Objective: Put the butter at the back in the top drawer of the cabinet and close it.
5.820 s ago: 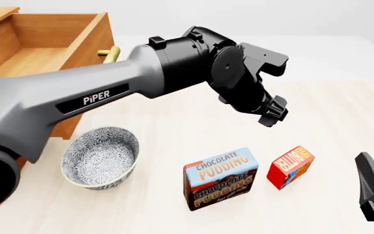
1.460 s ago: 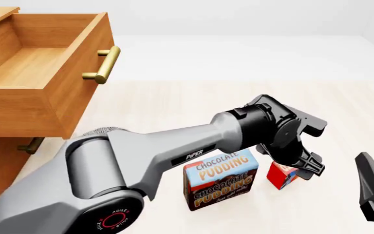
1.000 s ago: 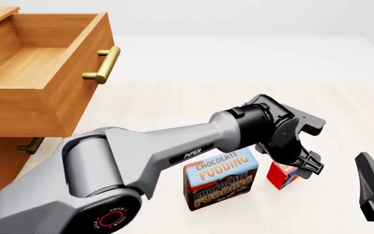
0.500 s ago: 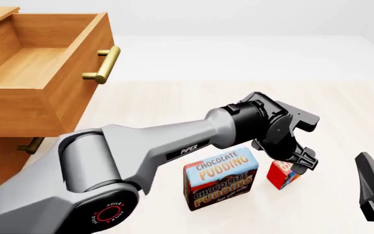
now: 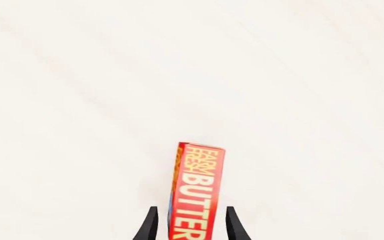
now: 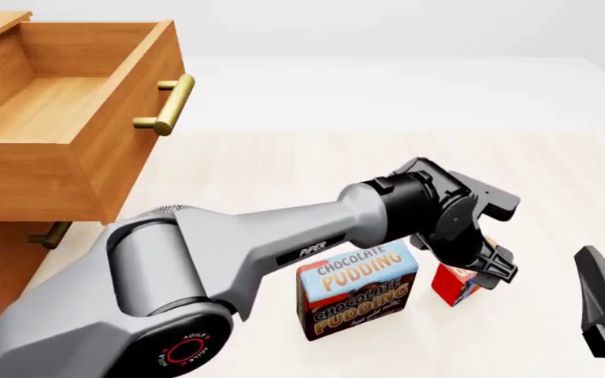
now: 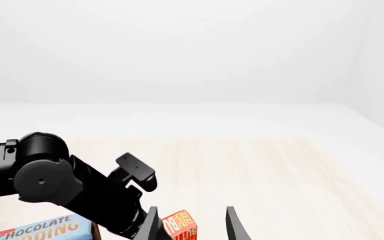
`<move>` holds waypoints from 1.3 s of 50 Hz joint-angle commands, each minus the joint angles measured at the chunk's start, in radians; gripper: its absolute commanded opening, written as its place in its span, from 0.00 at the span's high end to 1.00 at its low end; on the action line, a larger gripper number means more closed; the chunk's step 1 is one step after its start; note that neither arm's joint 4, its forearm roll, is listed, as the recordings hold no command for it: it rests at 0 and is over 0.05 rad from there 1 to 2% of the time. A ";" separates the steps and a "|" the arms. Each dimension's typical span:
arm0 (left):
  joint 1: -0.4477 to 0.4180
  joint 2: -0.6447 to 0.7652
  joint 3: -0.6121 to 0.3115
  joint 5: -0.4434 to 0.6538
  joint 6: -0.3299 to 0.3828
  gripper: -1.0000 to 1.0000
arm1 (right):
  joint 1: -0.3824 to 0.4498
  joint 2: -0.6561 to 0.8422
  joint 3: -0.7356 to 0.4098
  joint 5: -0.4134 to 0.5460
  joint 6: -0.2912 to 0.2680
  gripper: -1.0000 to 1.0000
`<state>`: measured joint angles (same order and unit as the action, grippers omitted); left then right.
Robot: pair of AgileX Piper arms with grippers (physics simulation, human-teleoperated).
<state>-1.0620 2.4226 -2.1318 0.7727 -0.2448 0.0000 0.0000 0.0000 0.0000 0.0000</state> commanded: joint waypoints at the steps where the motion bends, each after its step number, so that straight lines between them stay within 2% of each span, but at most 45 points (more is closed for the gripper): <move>1: -0.007 0.005 0.002 -0.004 -0.007 0.00 | 0.000 0.000 0.000 0.000 0.000 0.00; 34: -0.019 0.029 0.017 -0.046 -0.040 0.00 | 0.000 0.000 0.000 0.000 0.000 0.00; 61: -0.019 0.016 0.086 -0.119 -0.077 0.00 | 0.000 0.000 0.000 0.000 0.000 0.00; 62: -0.020 0.013 0.087 -0.121 -0.071 1.00 | 0.000 0.000 0.000 0.000 0.000 0.00; 65: -0.011 0.019 0.087 -0.115 -0.061 1.00 | 0.000 0.000 0.000 0.000 0.000 0.00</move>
<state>-1.0776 2.4353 -2.0622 0.6682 -0.3197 0.0000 0.0000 0.0000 0.0000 0.0000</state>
